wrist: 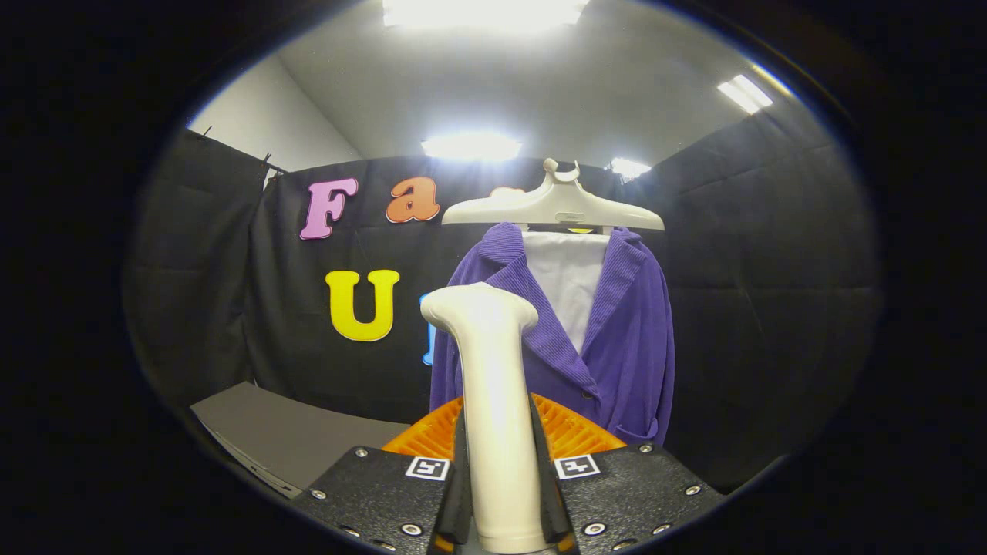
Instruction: Iron the clothes twice with a garment steamer, once on the left side and once on the right side.
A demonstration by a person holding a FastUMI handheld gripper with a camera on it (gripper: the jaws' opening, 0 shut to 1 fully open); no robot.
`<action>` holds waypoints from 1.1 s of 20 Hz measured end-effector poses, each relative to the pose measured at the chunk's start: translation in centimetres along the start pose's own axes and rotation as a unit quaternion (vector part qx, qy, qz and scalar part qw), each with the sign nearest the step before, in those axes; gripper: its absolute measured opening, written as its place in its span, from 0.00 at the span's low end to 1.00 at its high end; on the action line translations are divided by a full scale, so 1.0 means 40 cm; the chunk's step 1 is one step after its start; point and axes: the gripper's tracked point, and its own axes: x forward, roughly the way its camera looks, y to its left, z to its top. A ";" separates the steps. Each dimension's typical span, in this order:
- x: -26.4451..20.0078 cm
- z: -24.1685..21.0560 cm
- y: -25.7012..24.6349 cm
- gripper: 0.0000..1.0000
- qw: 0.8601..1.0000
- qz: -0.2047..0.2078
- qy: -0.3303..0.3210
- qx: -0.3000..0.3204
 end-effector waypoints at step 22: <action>0.126 -0.232 -0.006 0.36 0.994 -0.098 0.038 0.014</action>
